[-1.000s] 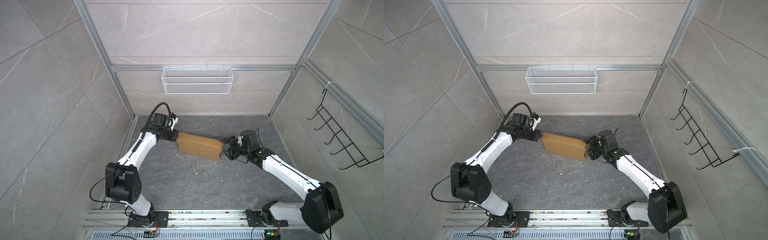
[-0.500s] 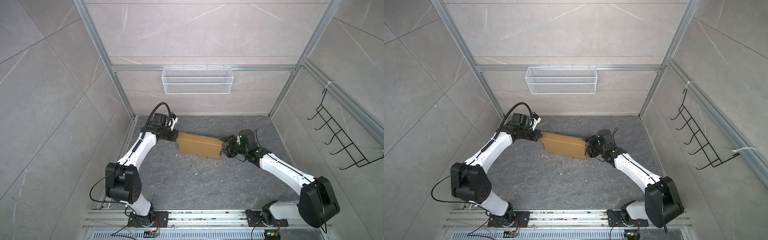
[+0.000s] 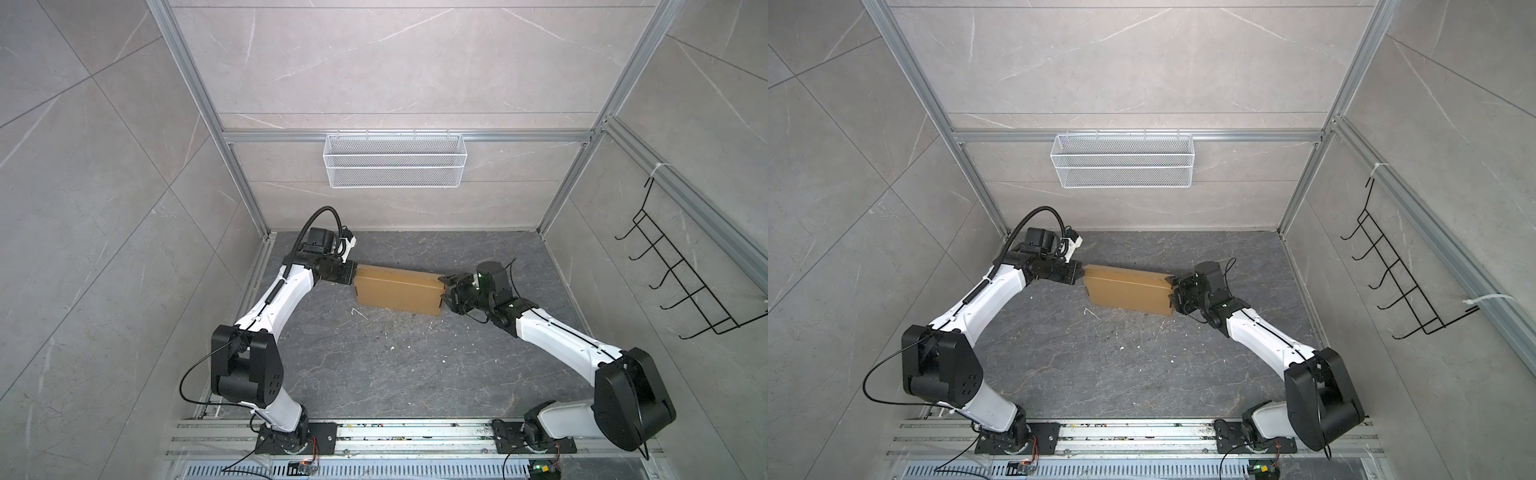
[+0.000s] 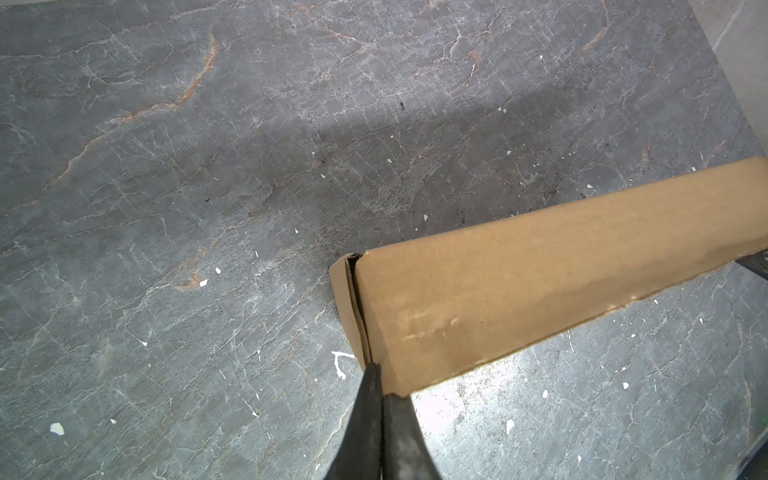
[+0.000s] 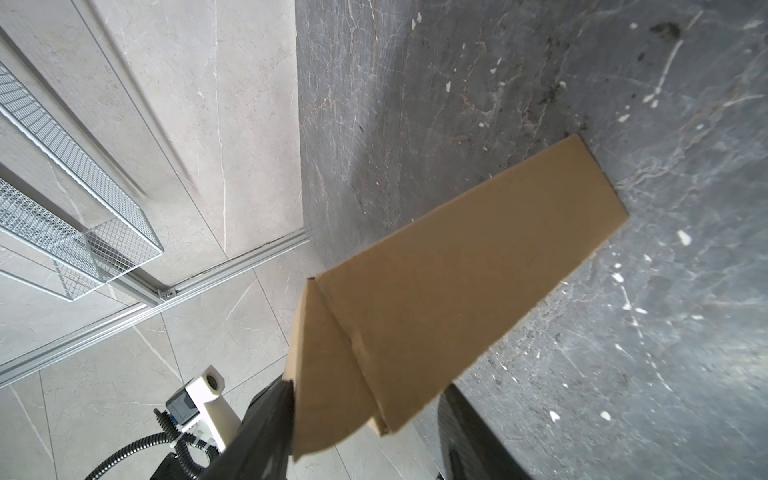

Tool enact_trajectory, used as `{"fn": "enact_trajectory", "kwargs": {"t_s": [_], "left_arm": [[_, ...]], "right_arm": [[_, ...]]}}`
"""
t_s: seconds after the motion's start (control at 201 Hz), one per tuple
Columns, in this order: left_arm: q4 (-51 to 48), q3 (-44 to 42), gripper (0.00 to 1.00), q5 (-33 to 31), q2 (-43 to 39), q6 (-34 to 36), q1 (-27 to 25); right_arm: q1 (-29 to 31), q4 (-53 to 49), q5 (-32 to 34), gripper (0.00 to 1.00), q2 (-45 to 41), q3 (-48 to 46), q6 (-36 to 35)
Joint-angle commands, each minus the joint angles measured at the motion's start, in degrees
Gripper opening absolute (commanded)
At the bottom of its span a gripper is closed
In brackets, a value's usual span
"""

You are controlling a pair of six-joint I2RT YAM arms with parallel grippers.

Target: Fold the paper box

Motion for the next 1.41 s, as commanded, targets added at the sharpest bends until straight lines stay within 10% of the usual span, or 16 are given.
{"fn": "enact_trajectory", "kwargs": {"t_s": [0.0, 0.418, 0.687, 0.916, 1.403], "left_arm": [[-6.5, -1.5, 0.08, -0.3, -1.4, -0.2, -0.4], [-11.6, -0.6, 0.40, -0.8, -8.7, 0.2, 0.7], [-1.2, -1.6, 0.51, 19.8, -9.4, -15.0, 10.6], [10.0, -1.5, 0.56, 24.4, -2.2, -28.2, 10.9], [14.7, -3.4, 0.55, 27.6, 4.5, -29.7, 10.3]], "right_arm": [[0.2, -1.3, 0.7, 0.56, 1.6, -1.5, 0.5], [0.2, -1.7, 1.5, 0.56, 2.0, -1.2, 0.4], [0.3, -1.8, 1.3, 0.55, 2.4, -1.1, -0.1], [0.3, -1.9, 1.1, 0.55, 2.4, -1.4, -0.6], [0.2, -1.4, 1.0, 0.55, 3.1, -1.4, -0.8]]}}
